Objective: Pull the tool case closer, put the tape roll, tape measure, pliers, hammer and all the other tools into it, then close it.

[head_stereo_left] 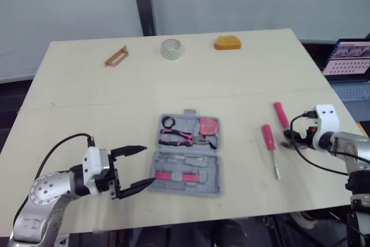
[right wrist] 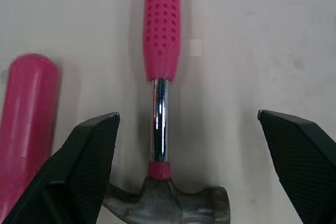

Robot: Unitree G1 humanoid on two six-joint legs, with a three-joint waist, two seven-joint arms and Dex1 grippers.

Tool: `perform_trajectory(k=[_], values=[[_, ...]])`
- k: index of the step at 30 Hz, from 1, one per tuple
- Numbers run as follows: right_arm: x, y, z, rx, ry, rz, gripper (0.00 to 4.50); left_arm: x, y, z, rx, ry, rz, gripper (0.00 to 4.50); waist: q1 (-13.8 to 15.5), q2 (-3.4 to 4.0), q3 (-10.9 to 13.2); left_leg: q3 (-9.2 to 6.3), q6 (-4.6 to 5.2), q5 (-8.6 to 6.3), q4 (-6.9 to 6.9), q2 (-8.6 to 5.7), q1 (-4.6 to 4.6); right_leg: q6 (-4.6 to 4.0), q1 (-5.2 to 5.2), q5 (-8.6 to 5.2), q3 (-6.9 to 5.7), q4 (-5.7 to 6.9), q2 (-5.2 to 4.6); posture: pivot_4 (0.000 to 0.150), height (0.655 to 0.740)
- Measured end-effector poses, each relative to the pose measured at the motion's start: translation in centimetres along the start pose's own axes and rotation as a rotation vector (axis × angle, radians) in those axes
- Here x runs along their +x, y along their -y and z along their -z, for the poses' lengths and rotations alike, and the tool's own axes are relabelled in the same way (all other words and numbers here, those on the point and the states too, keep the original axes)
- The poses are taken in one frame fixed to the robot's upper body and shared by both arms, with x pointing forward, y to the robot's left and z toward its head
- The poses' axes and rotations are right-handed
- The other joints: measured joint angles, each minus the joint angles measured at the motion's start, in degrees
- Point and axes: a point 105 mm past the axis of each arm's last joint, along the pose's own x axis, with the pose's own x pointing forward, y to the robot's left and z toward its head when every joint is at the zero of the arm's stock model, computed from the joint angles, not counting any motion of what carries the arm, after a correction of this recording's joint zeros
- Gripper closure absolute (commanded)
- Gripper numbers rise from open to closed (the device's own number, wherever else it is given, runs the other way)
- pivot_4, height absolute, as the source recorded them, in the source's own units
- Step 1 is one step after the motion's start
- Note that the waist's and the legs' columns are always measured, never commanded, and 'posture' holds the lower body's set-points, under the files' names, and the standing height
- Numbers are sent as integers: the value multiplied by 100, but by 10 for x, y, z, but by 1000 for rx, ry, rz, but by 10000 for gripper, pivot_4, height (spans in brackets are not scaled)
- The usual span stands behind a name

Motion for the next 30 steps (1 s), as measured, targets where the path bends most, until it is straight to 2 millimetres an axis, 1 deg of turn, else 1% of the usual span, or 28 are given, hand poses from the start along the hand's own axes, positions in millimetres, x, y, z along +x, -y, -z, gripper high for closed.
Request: perform_trajectory(k=[5, 10, 14, 20, 23, 25, 26, 30], values=[[3, 5, 4, 2, -20, 13, 0, -1, 1, 2, -9, -7, -14, 420, -13, 0, 0, 0, 0, 0, -1, 0, -2, 0, -1, 0, 0, -3, 0, 1500, 7400], [3, 3, 6, 3, -25, -1, 0, -2, 3, 4, -20, -13, -19, 420, -12, 0, 0, 0, 0, 0, -1, 0, -1, 0, 0, 0, 0, -2, 0, 1500, 7400], [3, 3, 13, 9, -45, -11, 0, -3, 4, 5, -23, -15, -18, 420, 1, 0, 0, 0, 0, 0, 0, 0, -2, 0, 0, 0, 0, -2, 0, 1500, 7400], [3, 3, 14, 9, -46, -16, 0, -3, 4, 5, -22, -18, -17, 420, 0, 0, 0, 0, 0, 0, 0, 0, -1, 1, 0, 0, 0, -2, 0, 1500, 7400], [3, 3, 16, 11, -47, -21, 8424, -3, 4, 5, -21, -20, -16, 0, 7, 0, 0, 0, 0, 0, 0, 0, -1, 1, 1, 0, 0, -2, 0, 1500, 7400], [3, 2, 16, 9, -46, -28, 18112, -4, 3, 4, -19, -22, -16, 0, 9, 0, 0, 0, 0, 0, 2, 0, 0, 1, 2, 0, 0, -1, 0, 1500, 7400], [3, 2, 16, 9, -46, -29, 23873, -4, 3, 4, -17, -22, -17, 0, 13, 0, 0, 0, 0, 0, 3, 0, -1, 1, 2, 1, 0, -2, 0, 1500, 7400], [3, 1, 16, 10, -46, -34, 43014, -4, 2, 4, -14, -23, -21, 0, 18, 0, 0, 0, 0, 0, 3, 0, 0, 2, 3, 2, -1, -2, 0, 1500, 7400]])
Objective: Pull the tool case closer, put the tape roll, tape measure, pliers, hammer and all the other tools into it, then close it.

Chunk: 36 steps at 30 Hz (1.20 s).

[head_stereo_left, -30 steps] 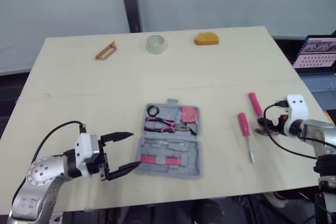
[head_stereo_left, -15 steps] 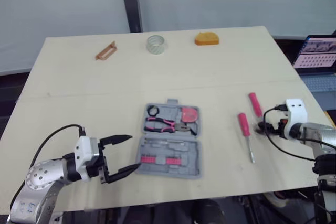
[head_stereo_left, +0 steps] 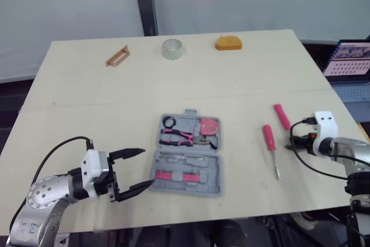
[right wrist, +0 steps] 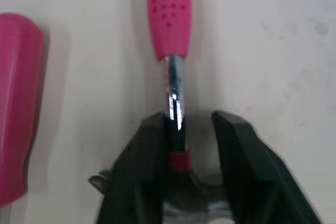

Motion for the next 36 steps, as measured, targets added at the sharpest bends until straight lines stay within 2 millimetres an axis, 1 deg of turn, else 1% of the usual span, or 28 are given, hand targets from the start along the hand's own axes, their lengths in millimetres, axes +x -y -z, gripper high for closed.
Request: perform_trajectory(k=[1, 13, 18, 21, 23, 25, 28, 30, 34, 36], values=[[0, 0, 0, 0, 2, 0, 44097, 0, 0, 0, 0, -1, -1, 0, -1, -1, -1, 0, 0, 0, 0, 0, 1, 0, 1, 0, 0, 0, 0, 1500, 7400], [-1, 1, 0, 0, 9, 0, 44097, -1, 0, 1, -15, -5, -1, 0, 4, -2, -1, 0, 0, 0, 1, 0, 1, 0, 2, 0, 0, 0, 0, 1500, 7400], [-3, -2, -2, -25, 15, -4, 44097, -6, -6, -3, -8, -7, -2, 0, -4, 2, 1, 0, 0, 0, 0, 0, -2, 0, -3, 1, 0, 1, 0, 1500, 7400], [-14, -7, -14, -99, 32, -15, 44097, -9, -10, -7, -3, -11, 10, 0, -8, 13, 7, 1, 0, 0, -1, 0, -7, 0, -9, 1, 2, 0, 0, 1500, 7400], [-30, -12, -29, -192, 45, -29, 44097, -12, -14, -9, 0, -14, 9, 0, -7, 19, 10, 2, 0, 0, -3, 0, -7, 0, -13, 1, 3, 1, 0, 1500, 7400], [-48, -23, -41, -297, 35, -61, 44097, -16, -18, -8, -7, -23, 9, 0, -6, 22, 12, 1, 0, 0, -6, 1, -7, 0, -14, 0, 2, 1, 2, 1500, 7400], [-76, -55, -48, -461, -31, -166, 44097, -21, -20, -8, -14, -37, 30, 0, -13, 23, 14, 2, 0, 0, -6, 2, -7, 0, -15, 0, 4, -1, 2, 1500, 7400], [-88, -74, -46, -530, -76, -233, 44097, -24, -21, -8, -14, -46, 39, 0, -14, 17, 18, 2, 0, 0, -4, 3, -8, 0, -14, 1, 4, -2, 2, 1500, 7400], [-105, -108, -37, -648, -166, -369, 44097, -35, -25, -3, -19, -86, 59, 0, -11, 18, 20, 1, -1, -1, -5, 3, -10, 0, -18, 1, 4, -1, 3, 1500, 7400], [-113, -127, -36, -699, -182, -432, 44097, -40, -27, 0, -19, -98, 57, 0, -12, 18, 21, 2, -1, -1, -3, 3, -12, 0, -20, 1, 5, 0, 2, 1500, 7400]])
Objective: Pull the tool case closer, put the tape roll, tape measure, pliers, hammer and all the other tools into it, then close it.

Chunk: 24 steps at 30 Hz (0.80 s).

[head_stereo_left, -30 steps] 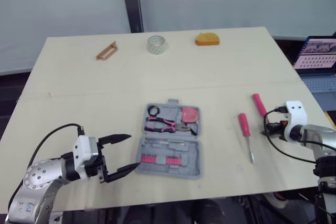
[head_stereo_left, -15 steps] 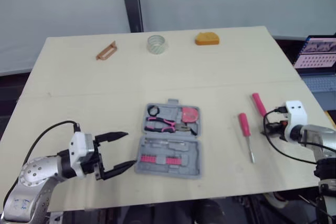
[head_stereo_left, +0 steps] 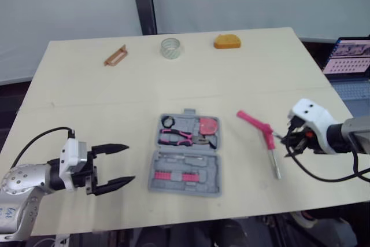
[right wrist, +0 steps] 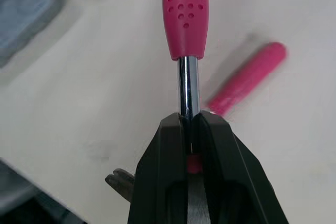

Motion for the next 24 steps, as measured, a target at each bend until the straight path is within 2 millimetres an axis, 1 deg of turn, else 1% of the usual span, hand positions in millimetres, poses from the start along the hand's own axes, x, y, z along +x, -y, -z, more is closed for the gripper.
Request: perform_trajectory(k=[2, 5, 8, 9, 13, 15, 17, 21, 24], values=[[-1, -13, -12, -56, -2, -41, 44097, -3, -1, 3, 1, -14, 4, 0, -10, -1, 0, 0, -1, 0, 0, 0, -1, 0, -1, 0, 1, 0, 0, 1500, 7400], [1, -25, -26, -110, -24, -76, 44097, -6, 1, 4, 11, -20, 13, 0, -36, -2, 1, 1, -1, -1, -1, 0, -3, 0, -6, 0, 2, 0, 0, 1500, 7400], [9, -44, -44, -169, -27, -143, 44097, -10, 6, 8, 6, -36, 21, 0, -115, -1, 1, 1, -2, -1, -3, 0, -9, 0, -15, 0, 2, 4, 0, 1500, 7400], [12, -53, -48, -194, -37, -171, 44097, -11, 10, 12, -8, -47, 30, 0, -137, -1, 1, 1, -2, -1, -4, 0, -13, 0, -21, 0, 2, 6, 0, 1500, 7400], [23, -71, -55, -234, -75, -235, 44097, -14, 14, 15, -16, -60, 39, 0, -143, -2, 1, 6, -2, -1, -1, 0, -26, 0, -41, 0, 2, 17, -2, 1500, 7400], [32, -81, -59, -262, -80, -263, 44097, -14, 15, 15, -11, -65, 41, 0, -137, -5, 0, 6, -3, 0, 3, 0, -26, 0, -45, 0, 2, 27, -2, 1500, 7400], [38, -86, -58, -273, -96, -281, 44097, -15, 15, 16, -11, -69, 40, 0, -130, -6, -1, 7, -3, 0, 5, 0, -27, 0, -46, 0, 2, 30, -4, 1500, 7400], [50, -99, -64, -323, -108, -311, 44097, -16, 15, 17, 0, -82, 27, 0, -150, -8, -2, 11, -3, 0, 5, 1, -27, -1, -61, 0, 0, 51, -5, 1500, 7400], [58, -104, -64, -330, -128, -324, 44097, -17, 15, 19, 0, -85, 17, 0, -158, -10, -3, 13, -3, 0, 5, 1, -27, -1, -63, 0, 0, 52, -6, 1500, 7400]])
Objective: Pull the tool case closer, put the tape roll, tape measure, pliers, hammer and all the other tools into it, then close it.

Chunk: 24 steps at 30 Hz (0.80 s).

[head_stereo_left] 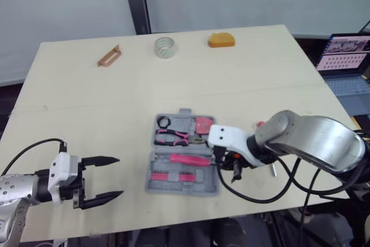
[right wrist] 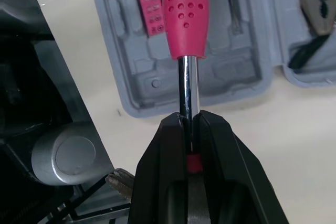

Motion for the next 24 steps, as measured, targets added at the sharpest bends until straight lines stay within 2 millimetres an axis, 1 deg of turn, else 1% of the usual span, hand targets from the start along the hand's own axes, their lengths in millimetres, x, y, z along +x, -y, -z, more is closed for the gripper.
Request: perform_trajectory(k=[7, 12, 15, 18, 20, 24], values=[[20, 0, -11, -5, -17, -7, 44097, -1, 0, 2, 5, -11, -2, 0, -15, -3, -2, 1, 0, 0, 1, 0, 0, 0, -6, 0, -1, 15, -2, 1500, 7400], [22, 2, -19, -10, -15, 1, 44097, -6, -2, 8, -10, -26, -17, 0, -42, -5, -3, 1, -1, 0, 0, 1, 1, 0, -10, 0, -2, 21, -2, 1500, 7400], [25, 0, -23, -21, -17, -10, 44097, -8, -3, 9, 0, -31, -23, 0, -68, -6, -4, 1, -1, 0, -2, 1, 1, 0, -10, 0, -3, 22, -2, 1500, 7400], [31, -4, -28, -26, -13, -34, 44097, -12, -4, 14, -13, -45, -34, 0, -120, -7, -4, 1, -1, 0, -4, 2, 1, 0, -12, 0, -5, 24, -2, 1500, 7400], [34, -7, -32, -33, -4, -42, 44097, -12, -4, 13, -7, -45, -29, 0, -127, -8, -5, 1, -2, 0, -5, 3, 2, 0, -13, 0, -5, 27, -2, 1500, 7400], [38, -6, -36, -20, -3, -45, 44097, -12, -3, 14, -5, -47, -24, 0, -131, -9, -5, 0, -2, 0, -4, 2, 2, 0, -14, 0, -5, 30, -2, 1500, 7400]])
